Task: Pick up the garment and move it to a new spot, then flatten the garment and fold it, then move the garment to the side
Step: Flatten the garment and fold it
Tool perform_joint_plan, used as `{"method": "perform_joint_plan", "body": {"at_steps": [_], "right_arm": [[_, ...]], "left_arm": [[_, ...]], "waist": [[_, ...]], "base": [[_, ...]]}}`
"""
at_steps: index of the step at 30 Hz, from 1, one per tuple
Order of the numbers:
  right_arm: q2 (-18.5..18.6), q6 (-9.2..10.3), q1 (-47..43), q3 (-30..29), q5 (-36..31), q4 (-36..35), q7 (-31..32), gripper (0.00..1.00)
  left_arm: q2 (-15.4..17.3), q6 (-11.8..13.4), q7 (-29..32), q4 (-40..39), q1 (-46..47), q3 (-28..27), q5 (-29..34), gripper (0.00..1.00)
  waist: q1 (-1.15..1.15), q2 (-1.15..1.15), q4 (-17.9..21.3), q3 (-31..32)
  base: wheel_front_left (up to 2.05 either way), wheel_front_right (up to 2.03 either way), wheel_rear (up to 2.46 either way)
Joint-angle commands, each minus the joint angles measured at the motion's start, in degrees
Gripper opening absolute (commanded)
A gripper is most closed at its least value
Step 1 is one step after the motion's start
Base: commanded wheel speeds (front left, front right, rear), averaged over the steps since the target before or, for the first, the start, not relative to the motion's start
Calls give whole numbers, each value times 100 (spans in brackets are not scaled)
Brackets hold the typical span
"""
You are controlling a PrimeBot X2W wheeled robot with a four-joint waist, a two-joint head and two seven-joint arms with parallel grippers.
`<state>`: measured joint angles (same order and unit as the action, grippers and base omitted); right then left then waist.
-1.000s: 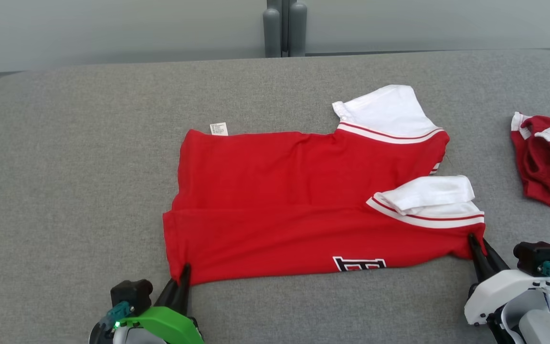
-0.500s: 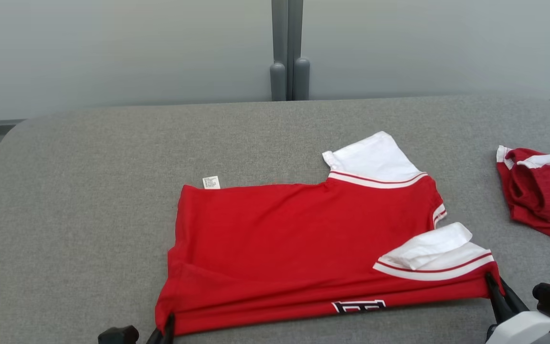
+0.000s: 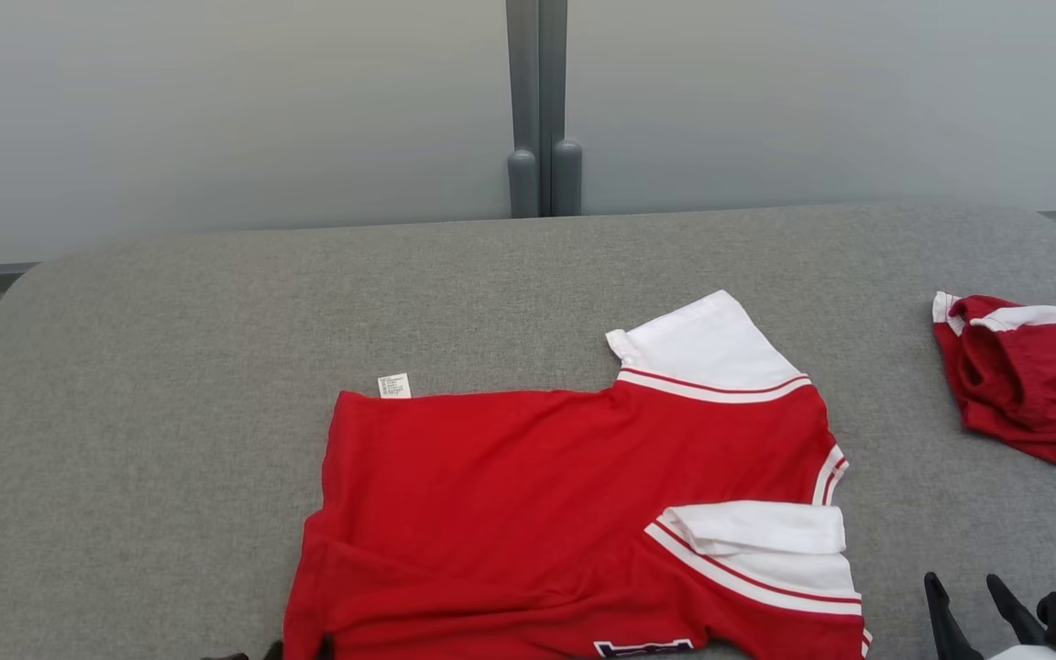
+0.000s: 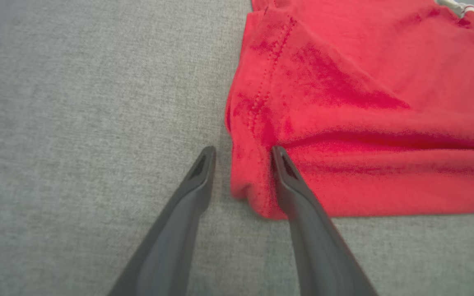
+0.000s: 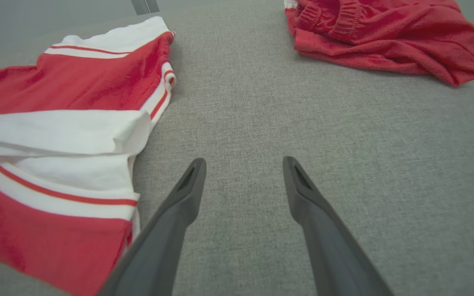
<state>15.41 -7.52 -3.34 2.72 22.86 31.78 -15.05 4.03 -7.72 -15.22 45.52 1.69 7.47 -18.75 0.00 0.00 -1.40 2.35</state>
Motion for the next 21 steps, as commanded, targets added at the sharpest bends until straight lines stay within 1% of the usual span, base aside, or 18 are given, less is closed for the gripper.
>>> {"method": "perform_joint_plan", "body": {"at_steps": [1, 3, 5, 8, 11, 14, 17, 18, 21], "right_arm": [[-21, 8, 59, -50, -103, -58, -15, 100], [-37, 9, 98, -182, -222, -174, -15, 100], [-123, 8, 109, -193, -315, -332, -15, 100], [-190, 9, 107, -32, -404, -603, -15, 100], [-239, 8, 84, 357, -391, -849, -15, 100], [-197, 9, 85, 943, -323, -966, -15, 100], [-181, 9, 176, 1496, -235, -968, -15, 100], [-181, 9, 176, 1496, -235, -968, -15, 100], [-197, 9, 348, 1952, -192, -830, -15, 100]], "left_arm": [[42, 59, 19, -68, -106, -71, 104, 100], [20, 118, 16, -293, -137, -143, 271, 100], [-12, 121, 13, -495, -163, -199, 411, 100], [-38, 142, 12, -756, -234, -306, 567, 100], [-61, 169, 12, -950, -288, -386, 707, 100], [-82, 163, 12, -1051, -332, -433, 795, 100], [-96, 151, 12, -1118, -335, -463, 854, 100], [-96, 151, 12, -1118, -335, -463, 854, 100], [-106, 121, 12, -1158, -336, -426, 888, 100]], "waist": [[0, 0, -29, -22], [0, 0, -68, -52], [0, 0, -102, -78], [0, 0, -152, -106], [0, 0, -195, -120], [0, 0, -227, -131], [0, 0, -260, -145], [0, 0, -260, -145], [0, 0, -321, -182]], "base": [[0, 0, 0], [0, 0, 0], [0, 0, 0], [0, 0, 0], [0, 0, 0], [0, 0, 0], [0, 0, 0], [0, 0, 0], [0, 0, 0]]}}
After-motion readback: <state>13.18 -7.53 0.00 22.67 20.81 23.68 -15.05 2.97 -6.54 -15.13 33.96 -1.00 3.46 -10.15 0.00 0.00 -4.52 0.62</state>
